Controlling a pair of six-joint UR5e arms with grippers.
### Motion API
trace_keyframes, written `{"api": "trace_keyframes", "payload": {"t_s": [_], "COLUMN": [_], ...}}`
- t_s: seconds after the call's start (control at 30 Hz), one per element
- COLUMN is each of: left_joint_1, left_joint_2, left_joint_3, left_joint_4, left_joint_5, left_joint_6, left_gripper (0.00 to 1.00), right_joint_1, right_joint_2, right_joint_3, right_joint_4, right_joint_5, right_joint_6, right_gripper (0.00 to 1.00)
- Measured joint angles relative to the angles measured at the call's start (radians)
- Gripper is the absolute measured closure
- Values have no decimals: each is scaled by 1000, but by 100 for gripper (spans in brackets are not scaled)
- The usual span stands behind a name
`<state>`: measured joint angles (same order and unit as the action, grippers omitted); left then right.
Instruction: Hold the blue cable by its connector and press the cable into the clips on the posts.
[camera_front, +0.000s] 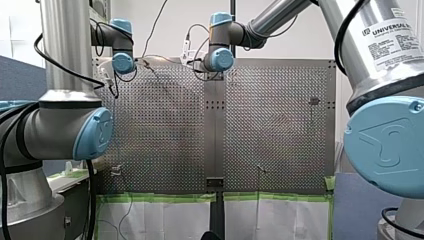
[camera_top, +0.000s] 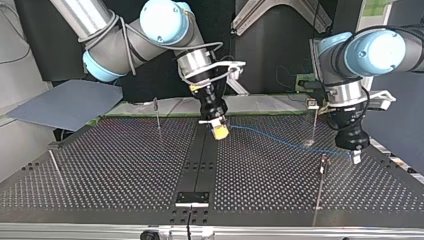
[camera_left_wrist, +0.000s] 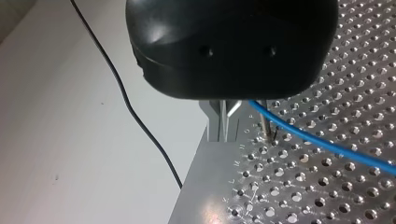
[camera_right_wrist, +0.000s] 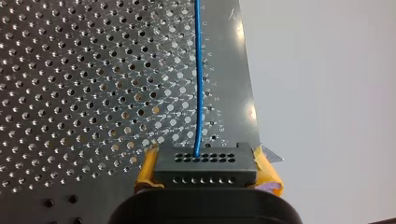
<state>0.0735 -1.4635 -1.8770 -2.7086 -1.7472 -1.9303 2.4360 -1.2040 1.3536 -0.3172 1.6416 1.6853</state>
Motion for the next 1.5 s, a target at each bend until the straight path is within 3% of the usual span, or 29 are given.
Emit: {"api": "trace_keyframes", "payload": {"t_s": [0.43, 0.7, 1.1, 1.5], "left_joint_1": [6, 12, 24, 37], "left_joint_2": [-11, -48, -51, -51], "left_joint_3": [3, 8, 15, 20], "left_joint_4": [-1, 7, 11, 54], "left_joint_5": [-10, 16, 30, 78], "left_joint_6": [-4, 7, 8, -29], "left_gripper": [92, 92, 92, 92], "right_joint_1": [-9, -15, -18, -46], "right_joint_2": [10, 16, 23, 29], "right_joint_3": [-3, -3, -3, -4], "right_joint_4": [4, 4, 2, -2], "right_joint_5": [3, 4, 4, -5], "right_joint_6": [-8, -13, -28, -32], "right_gripper": [100, 100, 100, 100]}}
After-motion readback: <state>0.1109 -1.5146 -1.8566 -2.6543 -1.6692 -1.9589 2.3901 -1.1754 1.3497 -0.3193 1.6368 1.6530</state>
